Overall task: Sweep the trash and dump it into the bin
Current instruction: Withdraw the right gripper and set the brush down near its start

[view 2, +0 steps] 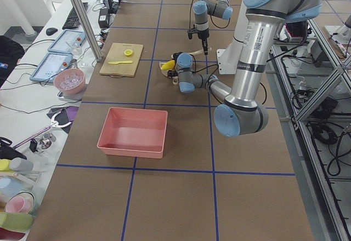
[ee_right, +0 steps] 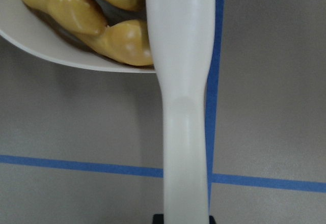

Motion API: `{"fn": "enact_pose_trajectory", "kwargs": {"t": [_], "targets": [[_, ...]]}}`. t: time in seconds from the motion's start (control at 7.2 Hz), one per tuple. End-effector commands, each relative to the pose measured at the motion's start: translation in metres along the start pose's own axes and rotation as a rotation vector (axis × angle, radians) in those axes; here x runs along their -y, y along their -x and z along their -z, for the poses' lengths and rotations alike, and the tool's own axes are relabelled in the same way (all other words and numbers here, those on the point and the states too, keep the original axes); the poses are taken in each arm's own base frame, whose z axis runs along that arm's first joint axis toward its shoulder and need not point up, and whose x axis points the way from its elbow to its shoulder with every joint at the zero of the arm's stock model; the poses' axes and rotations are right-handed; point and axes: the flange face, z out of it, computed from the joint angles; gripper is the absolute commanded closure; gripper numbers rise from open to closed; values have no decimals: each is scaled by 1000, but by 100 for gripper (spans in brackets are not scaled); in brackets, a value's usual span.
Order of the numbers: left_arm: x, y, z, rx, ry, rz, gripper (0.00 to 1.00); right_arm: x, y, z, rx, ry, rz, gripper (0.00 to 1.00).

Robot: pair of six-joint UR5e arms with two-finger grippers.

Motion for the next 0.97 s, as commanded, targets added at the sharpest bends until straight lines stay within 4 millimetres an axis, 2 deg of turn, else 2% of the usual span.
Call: {"fn": "enact_pose_trajectory", "kwargs": {"t": [0.0, 0.14, 0.28, 0.69, 0.83], "targets": [[1, 0, 0, -1, -2, -1, 4, -6, 1, 13, -18, 6, -15, 100], [1, 0, 1, 1, -6, -3, 4, -12, 3, 28, -25, 9, -20, 100], [3, -1, 3, 1, -10, -3, 5, -14, 5, 31, -17, 7, -16, 100], [2, 0, 2, 2, -9, -2, 32, -23, -5, 43, -37, 27, -26, 100], [2, 0, 2, 2, -9, -2, 35, -24, -18, 57, -50, 20, -28, 100]]}}
